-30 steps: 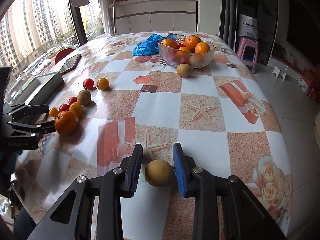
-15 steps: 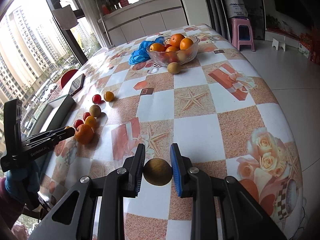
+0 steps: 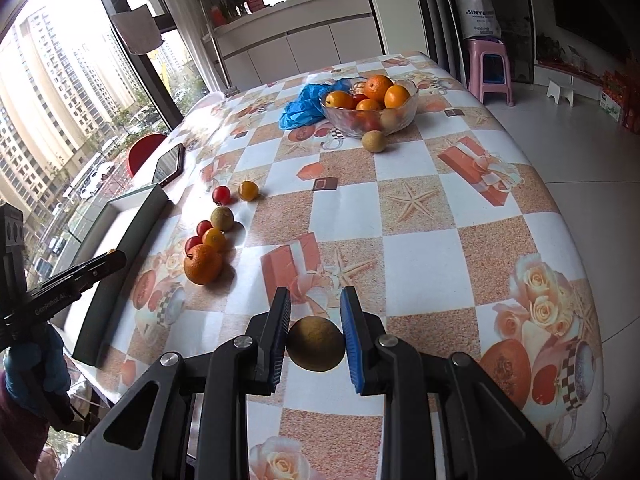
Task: Organize fruits
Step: 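Carry both fruits over the white tray and open both tools to drop them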
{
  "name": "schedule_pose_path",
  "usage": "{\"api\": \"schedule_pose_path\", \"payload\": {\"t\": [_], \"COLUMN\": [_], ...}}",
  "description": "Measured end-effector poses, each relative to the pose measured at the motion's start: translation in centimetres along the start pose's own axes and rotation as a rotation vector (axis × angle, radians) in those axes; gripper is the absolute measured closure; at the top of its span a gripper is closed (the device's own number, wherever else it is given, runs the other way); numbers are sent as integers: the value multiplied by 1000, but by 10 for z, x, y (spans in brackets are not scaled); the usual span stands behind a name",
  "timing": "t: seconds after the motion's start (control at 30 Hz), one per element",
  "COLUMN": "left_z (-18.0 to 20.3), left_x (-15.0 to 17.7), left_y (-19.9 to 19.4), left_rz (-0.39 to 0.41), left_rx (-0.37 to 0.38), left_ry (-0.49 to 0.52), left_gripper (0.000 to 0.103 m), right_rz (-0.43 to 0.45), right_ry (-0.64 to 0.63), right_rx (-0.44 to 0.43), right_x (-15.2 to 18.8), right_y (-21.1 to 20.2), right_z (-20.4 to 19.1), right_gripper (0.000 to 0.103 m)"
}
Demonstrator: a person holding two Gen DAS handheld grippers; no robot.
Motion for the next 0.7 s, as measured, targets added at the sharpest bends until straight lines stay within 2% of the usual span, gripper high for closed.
{"api": "schedule_pose_path", "payload": {"t": [0.33,0.7], "left_z": [-43,-102], "left_x": [4,30], "left_y": [-36,-58], "left_rz": [79,93], "left_rx": [-26,-100], "left_ry": [-79,-161], "left_gripper": [82,82], "right_rz": [-32,-138], "right_ry": [-39,-136], "right_rx": [-77,-240], "right_x": [-4,13], "right_y": [4,44], "right_z": [-66,-193], "right_gripper": [75,75]}}
Point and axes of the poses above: each gripper's, at about its wrist camera, not at the fingertips, and y roughly the way its jaws point, z to its right, x to its underside, the point moved 7 cm from there along y, roughly the way its jaws point, and after that the axes turned 10 degrees about y, right-handed, at the moved point
